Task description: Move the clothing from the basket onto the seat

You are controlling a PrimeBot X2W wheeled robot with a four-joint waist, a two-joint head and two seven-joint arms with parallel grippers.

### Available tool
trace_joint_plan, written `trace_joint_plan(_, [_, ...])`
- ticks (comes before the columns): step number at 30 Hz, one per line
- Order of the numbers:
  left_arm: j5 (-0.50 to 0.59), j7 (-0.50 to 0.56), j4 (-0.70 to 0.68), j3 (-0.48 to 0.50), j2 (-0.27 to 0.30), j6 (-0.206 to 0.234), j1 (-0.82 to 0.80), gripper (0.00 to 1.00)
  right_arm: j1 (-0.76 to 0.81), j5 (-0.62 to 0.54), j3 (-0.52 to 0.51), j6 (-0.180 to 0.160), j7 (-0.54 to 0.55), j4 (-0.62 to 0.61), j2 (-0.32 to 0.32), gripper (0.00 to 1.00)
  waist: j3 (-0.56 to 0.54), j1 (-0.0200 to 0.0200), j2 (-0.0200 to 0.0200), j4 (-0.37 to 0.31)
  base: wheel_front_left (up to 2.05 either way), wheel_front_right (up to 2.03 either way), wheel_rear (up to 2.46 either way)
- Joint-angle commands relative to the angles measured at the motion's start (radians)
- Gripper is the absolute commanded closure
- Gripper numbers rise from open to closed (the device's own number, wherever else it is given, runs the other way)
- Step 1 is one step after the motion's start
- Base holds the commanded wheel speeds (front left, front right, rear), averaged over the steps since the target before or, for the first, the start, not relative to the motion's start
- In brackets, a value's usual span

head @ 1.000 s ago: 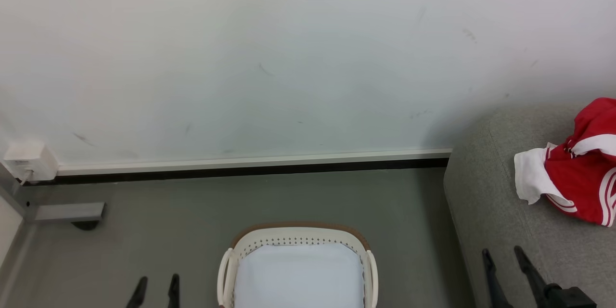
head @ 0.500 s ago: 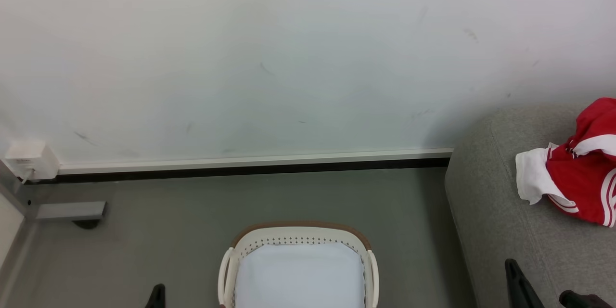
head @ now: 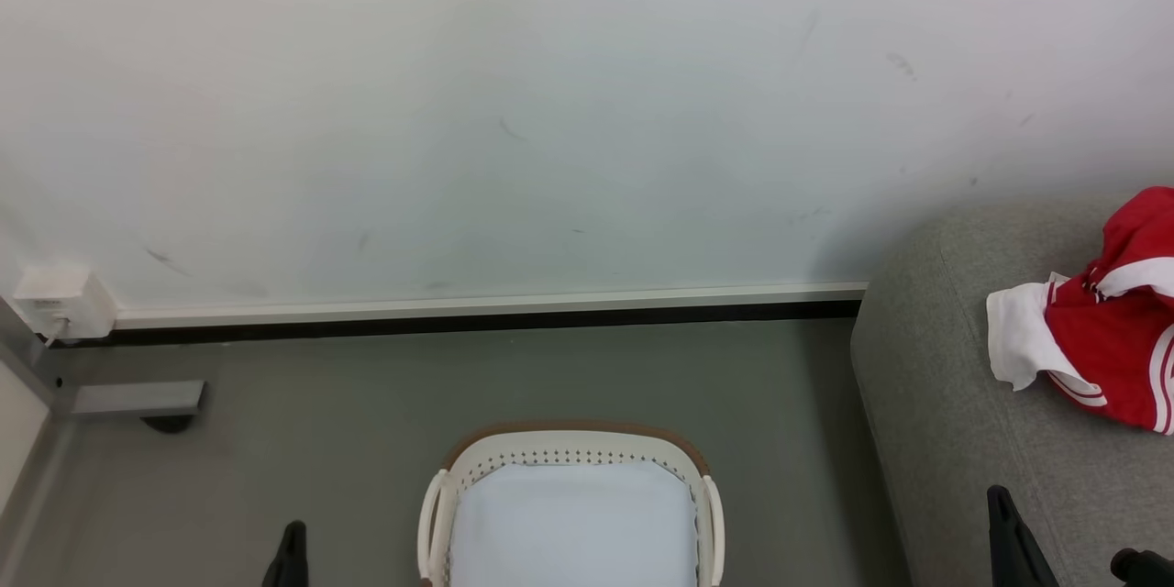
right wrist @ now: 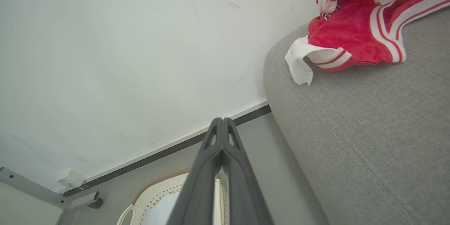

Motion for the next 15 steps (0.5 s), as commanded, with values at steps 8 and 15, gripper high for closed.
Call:
trace_joint_plan(8, [-0.147,0.036,-0.022,0.01,0.006,-0.002,-0.041,1.0,-0.038,0.147,-0.018,-0.001,0.036,-0.03,-0.009,1.0,0.001,-0.0001,-0.0001,0.003,0.0,0.0,0.0])
trace_joint_plan(15, [-0.246,0.061,-0.026,0.014,0.006,-0.003,-0.054,1.0,-0.045,0.242,-0.028,-0.001,0.061,-0.039,-0.01,1.0,0.002,-0.0001,-0.0001,0.005,0.0,0.0,0.0])
